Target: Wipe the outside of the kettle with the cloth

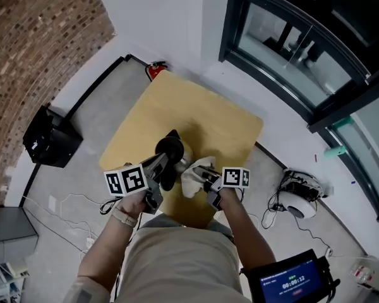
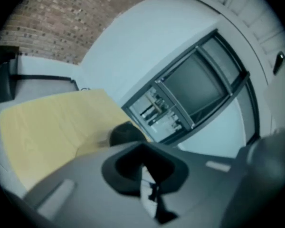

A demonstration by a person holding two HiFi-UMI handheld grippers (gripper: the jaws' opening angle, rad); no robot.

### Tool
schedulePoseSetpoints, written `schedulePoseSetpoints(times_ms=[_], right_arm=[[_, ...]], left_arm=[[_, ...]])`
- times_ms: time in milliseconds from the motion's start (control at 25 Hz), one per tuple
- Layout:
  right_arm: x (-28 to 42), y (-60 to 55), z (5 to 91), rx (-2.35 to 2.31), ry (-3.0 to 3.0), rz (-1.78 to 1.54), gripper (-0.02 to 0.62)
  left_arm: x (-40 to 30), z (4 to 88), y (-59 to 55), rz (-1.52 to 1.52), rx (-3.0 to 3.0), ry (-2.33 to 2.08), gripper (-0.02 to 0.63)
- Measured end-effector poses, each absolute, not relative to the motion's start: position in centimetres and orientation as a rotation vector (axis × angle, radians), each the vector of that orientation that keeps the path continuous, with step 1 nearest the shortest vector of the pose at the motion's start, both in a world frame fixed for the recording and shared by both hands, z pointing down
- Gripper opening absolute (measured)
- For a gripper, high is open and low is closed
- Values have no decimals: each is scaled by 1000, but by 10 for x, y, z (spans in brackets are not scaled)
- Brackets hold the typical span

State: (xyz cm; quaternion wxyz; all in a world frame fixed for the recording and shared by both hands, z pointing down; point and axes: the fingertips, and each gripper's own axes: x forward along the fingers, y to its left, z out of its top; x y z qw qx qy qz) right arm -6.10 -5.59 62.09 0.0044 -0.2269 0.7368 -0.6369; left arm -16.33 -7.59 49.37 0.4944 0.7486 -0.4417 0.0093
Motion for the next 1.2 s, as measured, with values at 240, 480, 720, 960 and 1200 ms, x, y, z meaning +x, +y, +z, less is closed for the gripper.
schedulePoseSetpoints(times_ms=[240,480,720,960,1200], right_arm=[[-87,-61,517,-486,2582,-1517,106],[-108,-42,644,-682,2886,-1893,106],[-150,-41,526,-284,2586,-1696,104],[-133,-26,647,-504,2835,-2000,101],[-160,-31,550,-340,2667,-1734,101]], left_arm=[[-152,442,-112,404,2395,-1231,-14],[-137,499,-136,968,2459,-1126,-12],[-134,498,-128,1055,2514,-1137,-12],[-137,496,-133,975,2465,-1111,-8],[-137,496,-129,1006,2481,-1130,-7]])
